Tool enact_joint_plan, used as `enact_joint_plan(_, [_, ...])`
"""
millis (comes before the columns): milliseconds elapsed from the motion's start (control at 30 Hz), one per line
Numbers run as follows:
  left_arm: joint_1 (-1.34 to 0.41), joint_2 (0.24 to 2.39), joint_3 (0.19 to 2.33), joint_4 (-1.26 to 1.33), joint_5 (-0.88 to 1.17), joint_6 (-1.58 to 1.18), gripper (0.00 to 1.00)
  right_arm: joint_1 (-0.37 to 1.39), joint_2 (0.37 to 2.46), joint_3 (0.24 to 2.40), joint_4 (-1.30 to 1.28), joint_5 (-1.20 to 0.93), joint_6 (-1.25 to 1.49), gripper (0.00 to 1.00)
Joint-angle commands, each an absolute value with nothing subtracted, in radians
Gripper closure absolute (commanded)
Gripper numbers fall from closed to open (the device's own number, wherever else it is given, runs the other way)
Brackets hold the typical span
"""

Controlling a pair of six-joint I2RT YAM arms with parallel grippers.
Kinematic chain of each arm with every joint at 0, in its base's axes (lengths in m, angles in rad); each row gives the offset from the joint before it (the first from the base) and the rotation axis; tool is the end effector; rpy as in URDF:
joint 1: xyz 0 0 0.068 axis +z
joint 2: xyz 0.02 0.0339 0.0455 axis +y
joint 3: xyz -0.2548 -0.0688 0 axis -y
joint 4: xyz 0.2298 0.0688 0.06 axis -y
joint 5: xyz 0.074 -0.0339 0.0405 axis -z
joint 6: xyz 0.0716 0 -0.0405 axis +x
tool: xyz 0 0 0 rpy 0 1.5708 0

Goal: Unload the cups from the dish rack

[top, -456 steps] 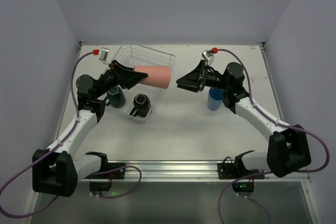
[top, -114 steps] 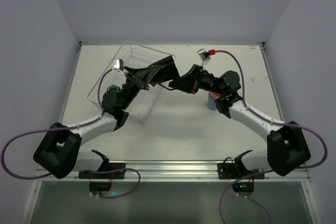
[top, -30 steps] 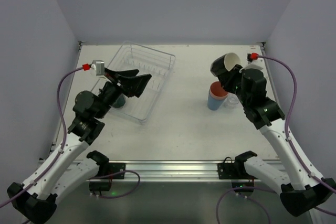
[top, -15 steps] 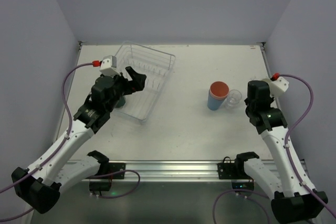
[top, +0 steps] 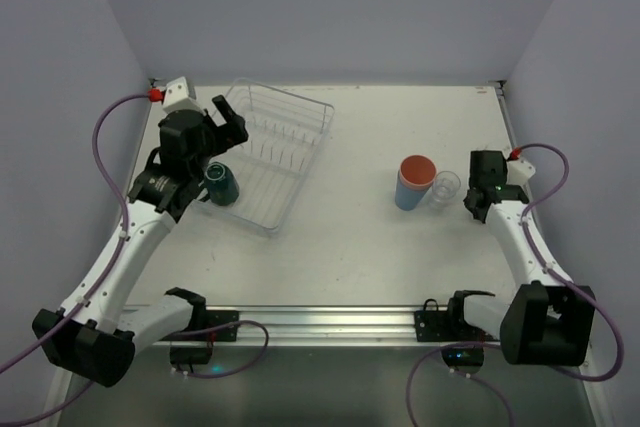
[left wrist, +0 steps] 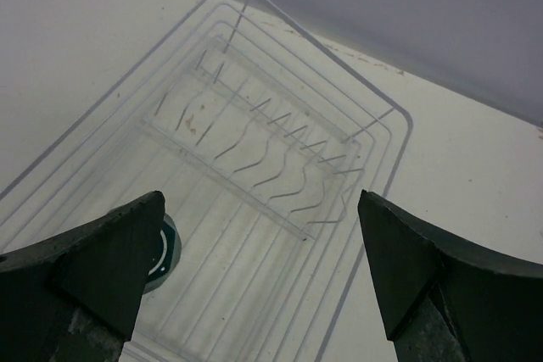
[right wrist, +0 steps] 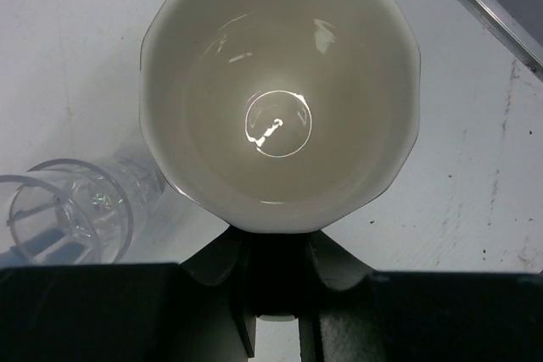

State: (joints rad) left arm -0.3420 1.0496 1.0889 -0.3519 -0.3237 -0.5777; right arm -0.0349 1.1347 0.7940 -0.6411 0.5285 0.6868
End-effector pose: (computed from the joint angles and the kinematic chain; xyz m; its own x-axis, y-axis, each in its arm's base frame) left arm 0.2482 -0.0642 0.3598 -0.2606 -0.4568 -0.8505 -0.1307 0.8896 -0.4377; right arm 0.2231 -0.0439 0.2113 -0.4460 0.5635 -0.6954 0.7667 0.6414 0.0280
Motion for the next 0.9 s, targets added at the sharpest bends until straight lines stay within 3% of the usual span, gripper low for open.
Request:
enact_joint_plan(0, [-0.285, 1.104, 1.146, -0.429, -0.284, -0.538, 0.0, -0.046, 1.169, 0.821, -0.531, 0.543, 0.66, 1.0])
enact_joint_plan(333, [-0.129, 1.138, 1.094, -0.391, -0.163, -0.566, 0.0, -0.048, 1.269, 0.831, -0.523, 0.555, 0.641, 1.0])
enact_joint_plan(467, [-0.092, 1.169, 1.101, -0.403, -0.12, -0.555, 0.0, -0.046, 1.301, 0.844, -0.541, 0.558, 0.638, 0.84])
enact_joint_plan(567, [-0.078, 1.192, 1.106, -0.413, -0.136, -0.531, 0.0, -0.046, 1.287, 0.831, -0.534, 0.551, 0.637, 0.64])
enact_joint_plan(633, [-0.077, 1.216, 1.118, -0.436, -0.179, -0.508, 0.0, -0.044, 1.246, 0.812, -0.529, 0.542, 0.637, 0.43])
enact_joint_plan(733, [-0.074, 1.25, 1.127, -0.465, -0.19, -0.482, 0.0, -0.035, 1.191, 0.796, -0.525, 0.506, 0.637, 0.21])
enact_joint_plan(867, [-0.074, 1.241, 1.086, -0.466, -0.207, -0.463, 0.0, -0.005, 1.128, 0.801, -0.575, 0.482, 0.655, 0.14])
